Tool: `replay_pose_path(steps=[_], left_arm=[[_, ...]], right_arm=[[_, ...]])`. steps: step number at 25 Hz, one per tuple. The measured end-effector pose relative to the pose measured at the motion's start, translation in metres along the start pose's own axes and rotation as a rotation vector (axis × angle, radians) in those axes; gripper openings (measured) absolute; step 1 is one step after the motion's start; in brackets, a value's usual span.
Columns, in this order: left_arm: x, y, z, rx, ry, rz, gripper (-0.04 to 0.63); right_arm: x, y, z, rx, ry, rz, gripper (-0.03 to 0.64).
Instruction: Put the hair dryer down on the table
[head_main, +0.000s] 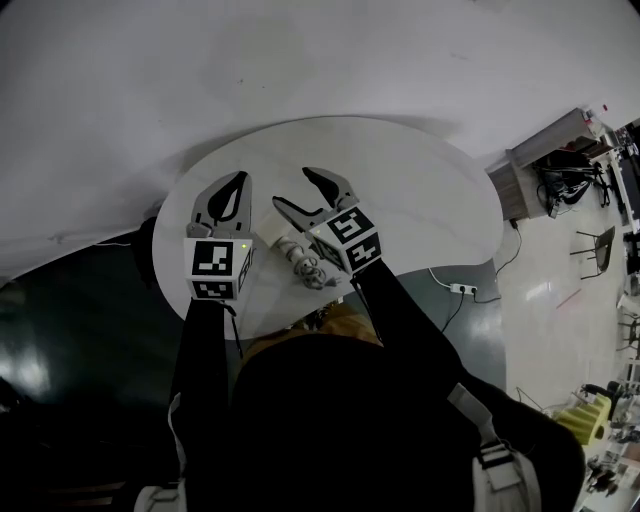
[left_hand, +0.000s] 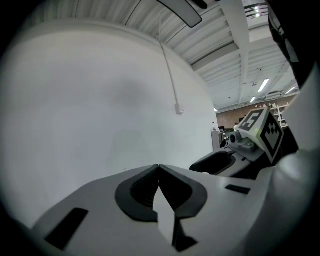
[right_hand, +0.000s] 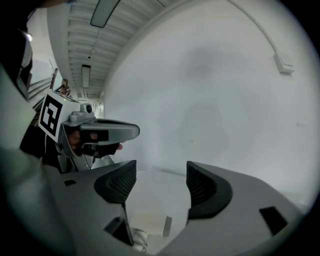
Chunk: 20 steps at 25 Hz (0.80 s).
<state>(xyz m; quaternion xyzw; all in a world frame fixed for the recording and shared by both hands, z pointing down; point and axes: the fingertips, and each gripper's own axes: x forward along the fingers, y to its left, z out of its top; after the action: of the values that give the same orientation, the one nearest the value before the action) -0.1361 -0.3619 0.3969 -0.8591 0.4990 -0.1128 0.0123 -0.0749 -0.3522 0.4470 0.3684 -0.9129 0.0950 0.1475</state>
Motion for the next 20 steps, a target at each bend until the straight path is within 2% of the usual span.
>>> replay_pose_path(steps=[12, 14, 17, 19, 20], left_arm=[[-0.002, -0.002, 0.02, 0.0, -0.041, 0.037, 0.017], [-0.004, 0.0, 0.023, -0.002, -0.043, 0.045, 0.017], [-0.007, 0.002, 0.031, -0.004, -0.057, 0.054, 0.017], [-0.008, 0.001, 0.033, 0.007, -0.065, 0.048, 0.017], [-0.008, 0.001, 0.033, 0.007, -0.069, 0.049, 0.017]], right_arm=[[-0.032, -0.022, 0.058, -0.103, -0.256, -0.152, 0.308], [-0.034, -0.023, 0.063, -0.117, -0.277, -0.171, 0.291], [-0.036, -0.025, 0.067, -0.126, -0.292, -0.195, 0.223], [-0.038, -0.024, 0.067, -0.14, -0.29, -0.212, 0.054], [-0.038, -0.025, 0.067, -0.143, -0.29, -0.221, 0.035]])
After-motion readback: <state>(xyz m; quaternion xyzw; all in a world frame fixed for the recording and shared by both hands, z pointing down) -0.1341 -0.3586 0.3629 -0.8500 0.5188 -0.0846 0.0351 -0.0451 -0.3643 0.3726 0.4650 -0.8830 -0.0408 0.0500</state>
